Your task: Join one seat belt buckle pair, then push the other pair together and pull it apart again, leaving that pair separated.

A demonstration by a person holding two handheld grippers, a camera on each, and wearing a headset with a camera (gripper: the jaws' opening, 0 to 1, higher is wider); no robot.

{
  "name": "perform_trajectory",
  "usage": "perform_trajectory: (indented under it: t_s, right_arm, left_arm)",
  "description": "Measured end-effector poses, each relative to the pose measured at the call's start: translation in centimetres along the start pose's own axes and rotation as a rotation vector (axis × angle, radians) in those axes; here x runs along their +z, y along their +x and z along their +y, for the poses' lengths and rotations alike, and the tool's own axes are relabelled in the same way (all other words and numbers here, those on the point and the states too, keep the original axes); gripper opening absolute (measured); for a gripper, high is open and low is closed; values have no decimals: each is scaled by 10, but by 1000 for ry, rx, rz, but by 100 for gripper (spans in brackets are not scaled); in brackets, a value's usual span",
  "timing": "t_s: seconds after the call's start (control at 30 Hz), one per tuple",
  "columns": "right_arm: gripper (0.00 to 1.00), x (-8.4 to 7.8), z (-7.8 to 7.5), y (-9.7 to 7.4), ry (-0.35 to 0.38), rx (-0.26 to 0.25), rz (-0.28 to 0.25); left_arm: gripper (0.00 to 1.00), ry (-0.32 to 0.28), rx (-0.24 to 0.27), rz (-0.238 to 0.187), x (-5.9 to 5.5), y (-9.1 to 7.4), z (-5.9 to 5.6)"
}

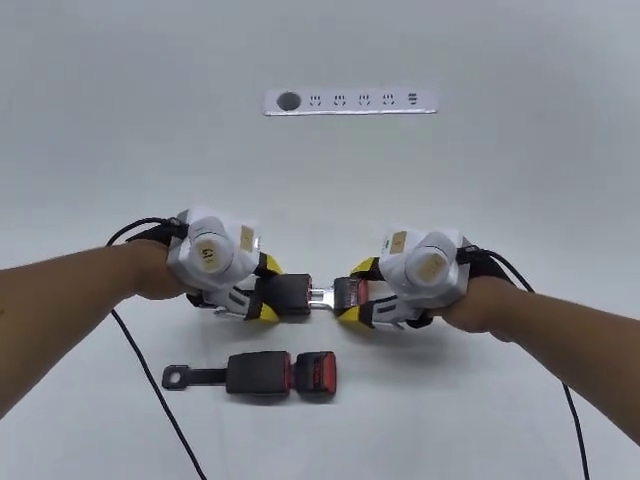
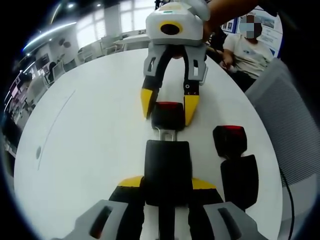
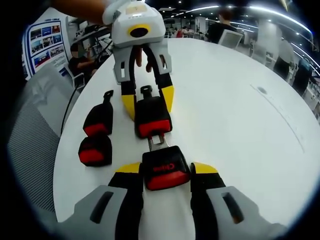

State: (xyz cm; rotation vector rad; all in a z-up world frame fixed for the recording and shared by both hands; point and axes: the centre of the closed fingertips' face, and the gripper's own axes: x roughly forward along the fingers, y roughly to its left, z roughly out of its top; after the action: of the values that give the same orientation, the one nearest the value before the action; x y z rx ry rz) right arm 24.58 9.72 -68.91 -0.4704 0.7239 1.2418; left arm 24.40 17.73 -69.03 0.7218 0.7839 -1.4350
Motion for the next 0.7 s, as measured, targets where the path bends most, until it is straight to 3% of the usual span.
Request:
perform_trajectory:
  t_s: [0.7]
  right_arm:
    - [36, -35, -11, -39, 1, -7, 0]
  left_arm:
    - [34, -6, 5, 15, -2, 0, 1]
